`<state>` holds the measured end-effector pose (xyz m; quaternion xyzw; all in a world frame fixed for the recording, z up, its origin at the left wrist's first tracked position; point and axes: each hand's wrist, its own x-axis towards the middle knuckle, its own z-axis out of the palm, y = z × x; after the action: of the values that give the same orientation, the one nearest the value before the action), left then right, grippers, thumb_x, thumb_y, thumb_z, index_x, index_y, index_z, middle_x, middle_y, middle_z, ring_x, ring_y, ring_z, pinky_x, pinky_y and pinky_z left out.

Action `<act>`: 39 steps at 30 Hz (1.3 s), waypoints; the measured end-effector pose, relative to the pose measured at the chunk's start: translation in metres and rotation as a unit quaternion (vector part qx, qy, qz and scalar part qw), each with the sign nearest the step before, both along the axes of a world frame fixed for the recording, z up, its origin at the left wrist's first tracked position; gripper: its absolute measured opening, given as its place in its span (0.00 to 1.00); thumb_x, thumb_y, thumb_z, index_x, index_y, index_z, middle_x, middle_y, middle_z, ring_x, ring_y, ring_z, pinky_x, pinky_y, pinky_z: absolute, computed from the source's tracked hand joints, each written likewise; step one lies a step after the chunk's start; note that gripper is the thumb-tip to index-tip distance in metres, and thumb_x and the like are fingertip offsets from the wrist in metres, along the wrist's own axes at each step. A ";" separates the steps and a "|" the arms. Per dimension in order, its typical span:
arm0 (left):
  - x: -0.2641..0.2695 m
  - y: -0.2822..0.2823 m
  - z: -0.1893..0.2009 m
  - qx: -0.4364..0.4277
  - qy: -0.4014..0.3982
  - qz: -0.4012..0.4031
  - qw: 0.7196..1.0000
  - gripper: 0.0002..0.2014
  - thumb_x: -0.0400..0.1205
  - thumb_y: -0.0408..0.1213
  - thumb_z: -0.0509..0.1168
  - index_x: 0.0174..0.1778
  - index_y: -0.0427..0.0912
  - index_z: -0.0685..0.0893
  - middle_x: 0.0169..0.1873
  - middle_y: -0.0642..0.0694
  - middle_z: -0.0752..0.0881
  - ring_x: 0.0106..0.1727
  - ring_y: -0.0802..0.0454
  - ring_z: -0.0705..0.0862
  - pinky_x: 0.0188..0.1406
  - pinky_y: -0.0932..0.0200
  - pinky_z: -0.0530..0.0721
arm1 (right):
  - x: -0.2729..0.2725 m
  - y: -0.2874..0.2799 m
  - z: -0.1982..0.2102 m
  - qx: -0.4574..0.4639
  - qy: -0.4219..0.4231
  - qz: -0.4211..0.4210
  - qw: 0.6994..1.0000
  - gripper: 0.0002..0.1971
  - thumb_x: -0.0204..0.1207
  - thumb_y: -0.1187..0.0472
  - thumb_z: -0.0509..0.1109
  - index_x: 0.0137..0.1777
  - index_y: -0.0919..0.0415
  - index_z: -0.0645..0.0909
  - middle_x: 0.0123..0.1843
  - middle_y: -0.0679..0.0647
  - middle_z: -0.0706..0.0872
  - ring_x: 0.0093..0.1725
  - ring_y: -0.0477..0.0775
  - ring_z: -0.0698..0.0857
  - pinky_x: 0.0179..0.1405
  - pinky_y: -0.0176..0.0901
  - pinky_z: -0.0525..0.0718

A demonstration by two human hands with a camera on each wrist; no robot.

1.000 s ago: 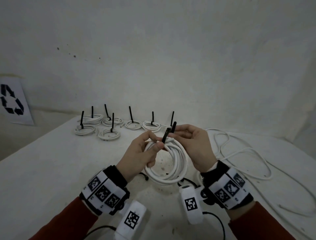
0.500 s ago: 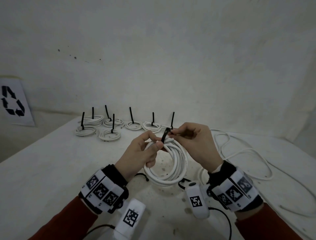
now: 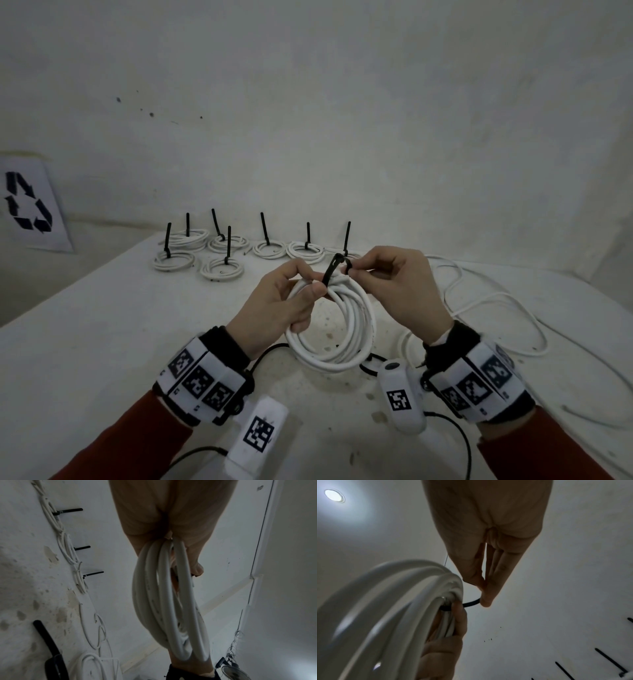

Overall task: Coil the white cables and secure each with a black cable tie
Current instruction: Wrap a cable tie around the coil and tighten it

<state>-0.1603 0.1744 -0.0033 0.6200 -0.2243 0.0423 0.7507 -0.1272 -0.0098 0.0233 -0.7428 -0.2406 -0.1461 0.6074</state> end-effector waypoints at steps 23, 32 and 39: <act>-0.007 -0.002 0.008 0.117 0.029 0.017 0.993 0.06 0.82 0.29 0.62 0.44 0.32 0.71 0.22 0.55 0.83 0.19 0.58 0.61 0.18 0.65 0.67 | -0.011 0.002 0.004 0.034 0.102 0.061 0.992 0.13 0.70 0.58 0.79 0.33 0.64 0.80 0.43 0.69 0.88 0.41 0.63 0.89 0.36 0.47 0.88; -0.002 0.003 0.006 0.143 0.062 0.038 0.987 0.08 0.82 0.32 0.64 0.40 0.38 0.71 0.24 0.54 0.84 0.19 0.57 0.62 0.18 0.64 0.68 | -0.006 0.009 -0.003 0.134 0.252 0.117 0.951 0.07 0.72 0.62 0.74 0.38 0.67 0.83 0.41 0.63 0.85 0.40 0.58 0.84 0.43 0.47 0.85; 0.004 0.001 0.006 0.122 0.067 0.060 0.988 0.10 0.80 0.34 0.66 0.36 0.44 0.73 0.39 0.23 0.81 0.20 0.55 0.62 0.18 0.63 0.69 | -0.004 0.015 -0.007 0.184 0.253 0.087 0.946 0.08 0.74 0.63 0.74 0.35 0.61 0.79 0.42 0.57 0.86 0.38 0.56 0.85 0.42 0.48 0.84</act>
<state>-0.1566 0.1757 0.0024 0.7209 -0.1389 0.0179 0.6788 -0.1312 0.0049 0.0166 -0.6065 -0.1119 0.0587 0.7850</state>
